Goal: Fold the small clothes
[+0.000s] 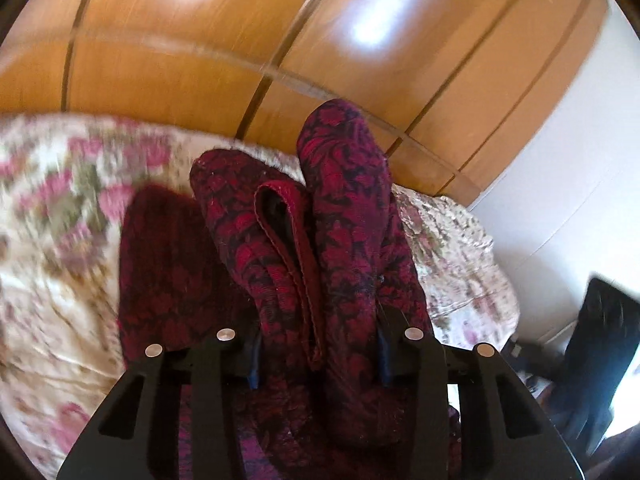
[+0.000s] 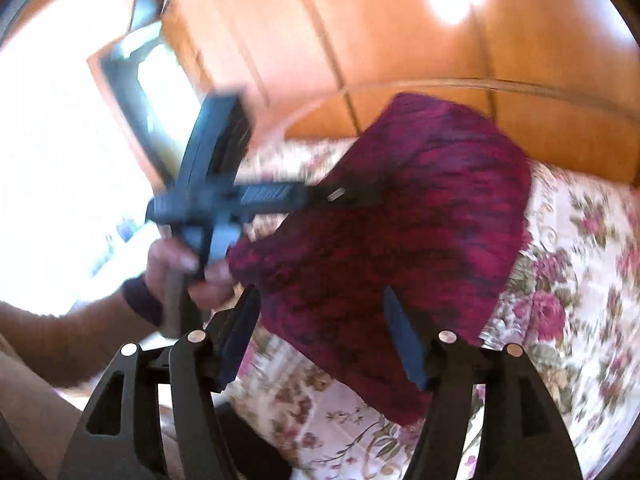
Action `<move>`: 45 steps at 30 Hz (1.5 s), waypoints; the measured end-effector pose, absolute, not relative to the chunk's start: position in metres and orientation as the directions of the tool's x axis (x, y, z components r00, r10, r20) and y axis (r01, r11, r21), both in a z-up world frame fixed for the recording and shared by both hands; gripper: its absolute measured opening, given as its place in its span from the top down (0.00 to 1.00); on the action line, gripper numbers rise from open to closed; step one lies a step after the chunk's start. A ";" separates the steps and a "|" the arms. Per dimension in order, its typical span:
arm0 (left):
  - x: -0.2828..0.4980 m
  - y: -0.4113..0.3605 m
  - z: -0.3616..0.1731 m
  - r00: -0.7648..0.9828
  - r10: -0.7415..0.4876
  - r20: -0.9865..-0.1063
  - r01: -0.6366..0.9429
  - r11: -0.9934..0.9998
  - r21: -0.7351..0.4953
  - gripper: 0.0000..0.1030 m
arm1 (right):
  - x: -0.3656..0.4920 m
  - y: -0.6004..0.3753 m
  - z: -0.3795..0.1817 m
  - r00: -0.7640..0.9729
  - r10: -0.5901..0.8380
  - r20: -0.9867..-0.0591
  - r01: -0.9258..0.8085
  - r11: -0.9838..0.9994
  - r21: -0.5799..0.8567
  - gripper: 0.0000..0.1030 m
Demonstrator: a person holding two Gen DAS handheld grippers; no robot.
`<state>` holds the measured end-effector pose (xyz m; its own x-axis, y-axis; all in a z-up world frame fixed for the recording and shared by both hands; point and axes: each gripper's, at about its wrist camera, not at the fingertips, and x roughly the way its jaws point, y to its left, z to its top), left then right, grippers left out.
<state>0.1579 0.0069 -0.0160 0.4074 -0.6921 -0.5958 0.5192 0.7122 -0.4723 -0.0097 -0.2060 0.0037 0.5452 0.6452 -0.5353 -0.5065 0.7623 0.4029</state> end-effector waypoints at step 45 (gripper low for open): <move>0.125 0.086 -0.076 0.581 -0.438 -0.686 0.278 0.899 -0.338 0.27 | 0.205 -0.124 -0.062 0.505 0.182 -0.844 -0.213 0.974 0.083 0.22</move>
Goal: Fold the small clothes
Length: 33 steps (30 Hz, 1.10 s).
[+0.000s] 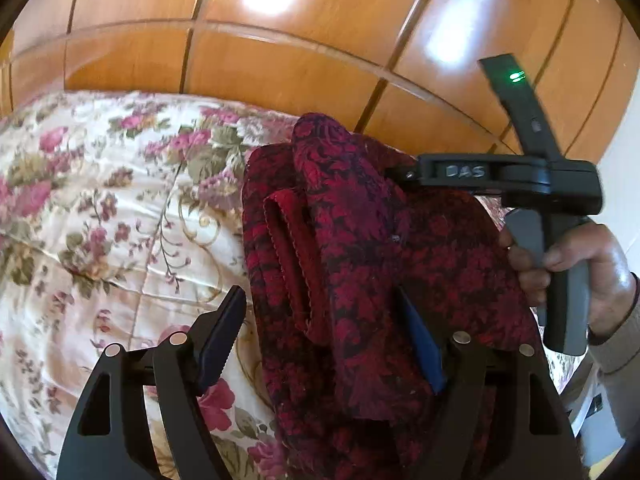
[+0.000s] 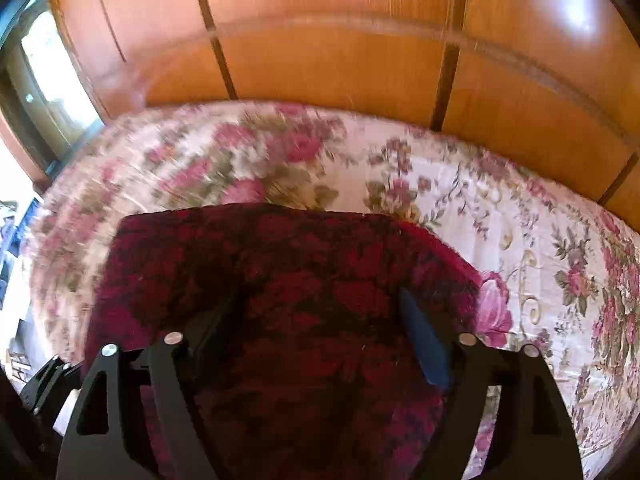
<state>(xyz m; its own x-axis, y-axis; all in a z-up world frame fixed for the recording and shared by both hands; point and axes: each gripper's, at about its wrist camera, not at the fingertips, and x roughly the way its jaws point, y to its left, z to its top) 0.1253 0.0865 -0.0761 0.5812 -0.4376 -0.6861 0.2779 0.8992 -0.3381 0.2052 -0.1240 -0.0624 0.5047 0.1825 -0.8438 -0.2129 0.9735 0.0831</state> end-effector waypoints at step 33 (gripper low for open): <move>0.108 0.075 -0.068 0.622 -0.347 -0.703 0.236 0.938 -0.254 0.20 | 0.119 -0.222 -0.081 0.529 0.543 -0.652 -0.183 0.824 0.537 0.02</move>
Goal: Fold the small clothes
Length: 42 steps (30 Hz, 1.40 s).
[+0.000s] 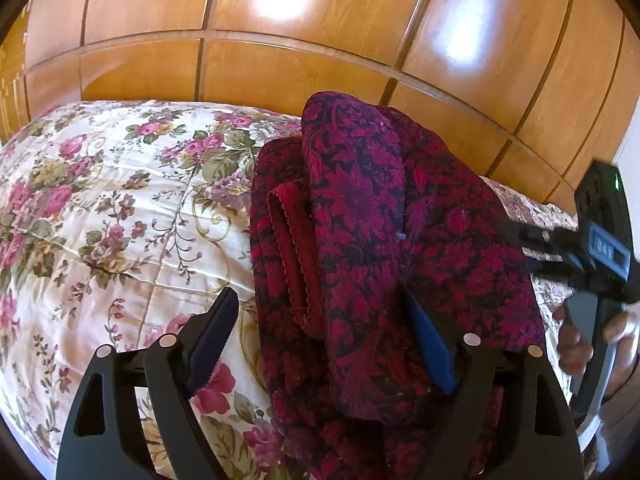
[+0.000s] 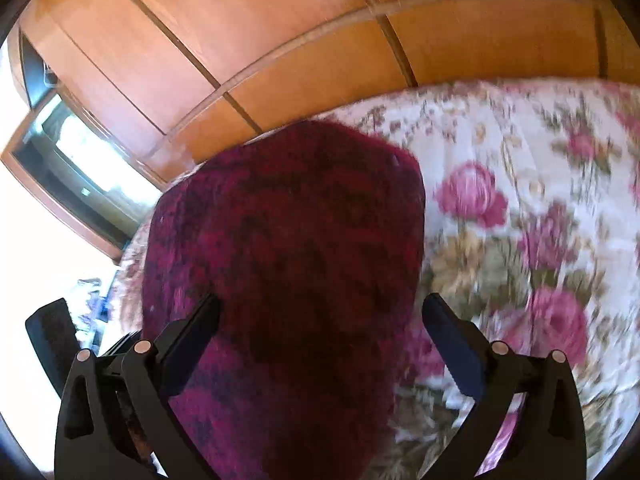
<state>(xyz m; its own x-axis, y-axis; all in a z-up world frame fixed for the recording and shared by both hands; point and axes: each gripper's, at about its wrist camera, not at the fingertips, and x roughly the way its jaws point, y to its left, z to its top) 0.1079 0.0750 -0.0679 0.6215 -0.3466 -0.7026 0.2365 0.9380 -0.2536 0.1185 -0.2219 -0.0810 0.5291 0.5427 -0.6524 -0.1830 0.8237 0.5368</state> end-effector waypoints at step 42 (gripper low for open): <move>0.164 -0.047 -0.060 0.160 -0.896 -0.415 0.493 0.437 -0.752 0.33 | 0.029 -0.318 -0.031 0.617 0.710 -0.341 -0.295 0.610 0.736 0.21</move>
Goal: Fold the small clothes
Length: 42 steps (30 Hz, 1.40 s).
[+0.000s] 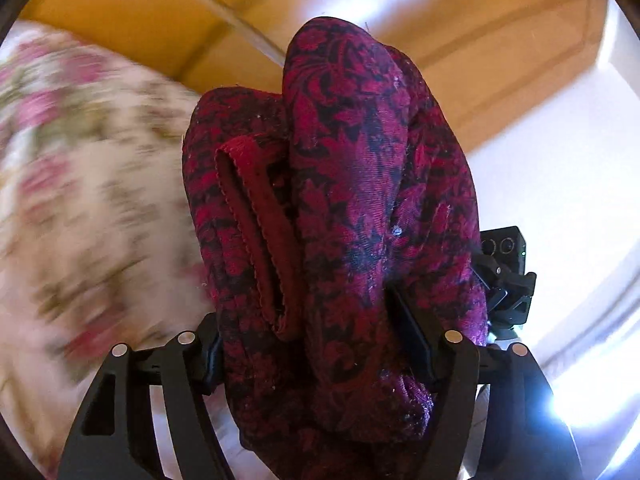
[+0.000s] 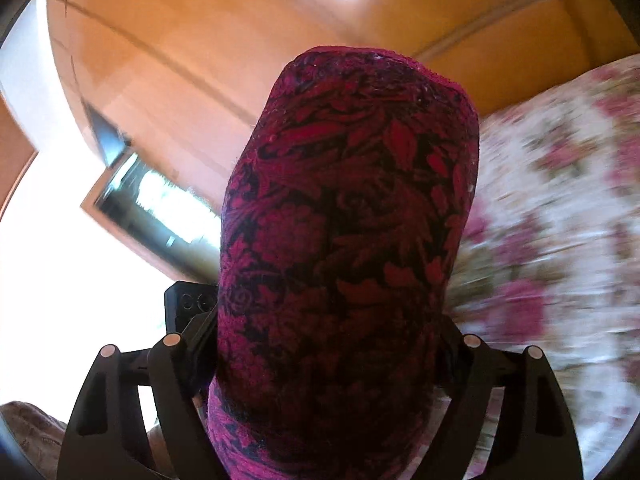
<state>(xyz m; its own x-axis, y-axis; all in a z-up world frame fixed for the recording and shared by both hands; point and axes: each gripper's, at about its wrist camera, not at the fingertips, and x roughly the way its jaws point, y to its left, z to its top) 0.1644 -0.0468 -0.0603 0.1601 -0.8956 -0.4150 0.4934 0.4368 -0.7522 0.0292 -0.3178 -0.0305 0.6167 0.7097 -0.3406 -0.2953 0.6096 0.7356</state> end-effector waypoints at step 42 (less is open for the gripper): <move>0.169 -0.287 -0.083 0.258 -0.574 -0.777 0.680 0.679 -0.276 0.26 | 0.032 -0.457 -0.014 0.697 -0.087 -0.712 0.346 0.910 0.227 0.24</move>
